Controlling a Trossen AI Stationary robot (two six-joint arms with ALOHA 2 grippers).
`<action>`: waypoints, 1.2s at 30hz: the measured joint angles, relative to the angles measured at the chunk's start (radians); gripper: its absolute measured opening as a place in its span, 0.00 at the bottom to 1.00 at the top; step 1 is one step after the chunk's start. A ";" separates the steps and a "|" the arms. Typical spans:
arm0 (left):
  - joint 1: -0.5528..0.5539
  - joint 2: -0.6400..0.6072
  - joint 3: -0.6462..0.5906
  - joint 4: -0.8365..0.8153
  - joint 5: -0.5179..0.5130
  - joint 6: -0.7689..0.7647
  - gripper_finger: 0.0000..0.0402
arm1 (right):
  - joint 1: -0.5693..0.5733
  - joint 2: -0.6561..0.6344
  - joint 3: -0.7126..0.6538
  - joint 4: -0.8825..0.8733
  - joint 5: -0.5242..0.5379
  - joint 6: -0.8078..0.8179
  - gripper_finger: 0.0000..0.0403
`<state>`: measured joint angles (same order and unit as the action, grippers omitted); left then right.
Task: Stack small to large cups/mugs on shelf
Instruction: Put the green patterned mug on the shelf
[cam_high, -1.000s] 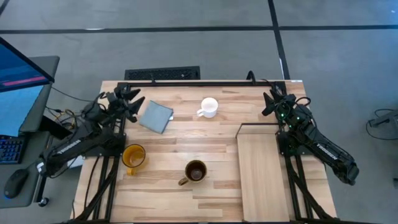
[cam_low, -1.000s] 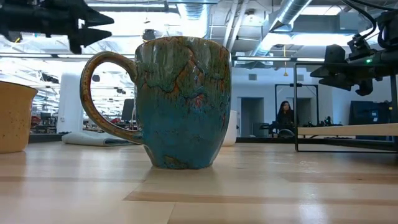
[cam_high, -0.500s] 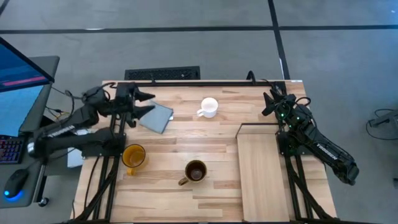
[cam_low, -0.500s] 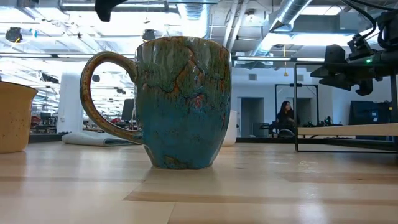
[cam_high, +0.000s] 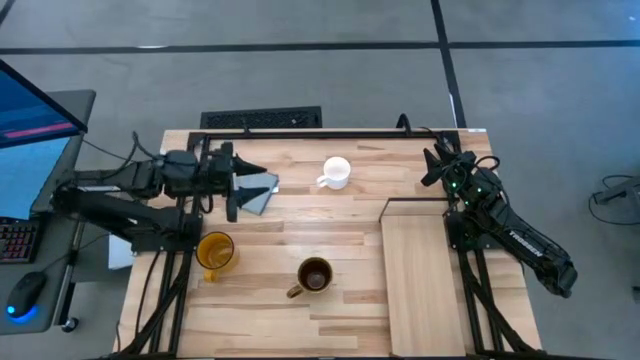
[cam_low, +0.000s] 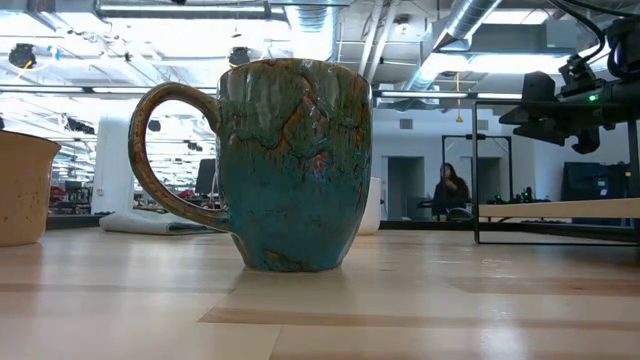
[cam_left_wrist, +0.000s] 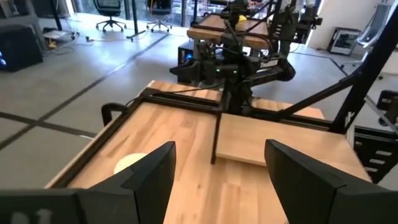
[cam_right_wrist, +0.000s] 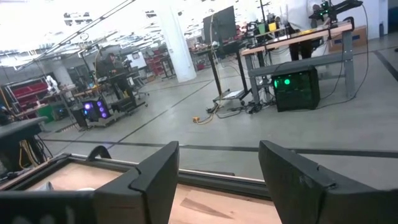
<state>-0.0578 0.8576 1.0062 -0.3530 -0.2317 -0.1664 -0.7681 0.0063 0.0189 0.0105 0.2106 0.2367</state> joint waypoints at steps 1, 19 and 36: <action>-0.032 0.009 0.001 0.000 -0.031 -0.012 0.59 | 0.000 0.000 0.000 0.000 0.000 0.000 0.61; -0.477 0.313 0.001 0.012 -0.475 -0.445 0.59 | 0.000 0.000 0.000 0.000 -0.001 0.000 0.61; -0.593 0.551 0.001 0.046 -0.298 -0.818 0.59 | 0.001 0.000 0.000 0.000 -0.001 0.001 0.61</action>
<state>-0.6507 1.4087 1.0073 -0.3074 -0.5299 -0.9847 -0.7673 0.0063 0.0189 0.0100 0.2096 0.2375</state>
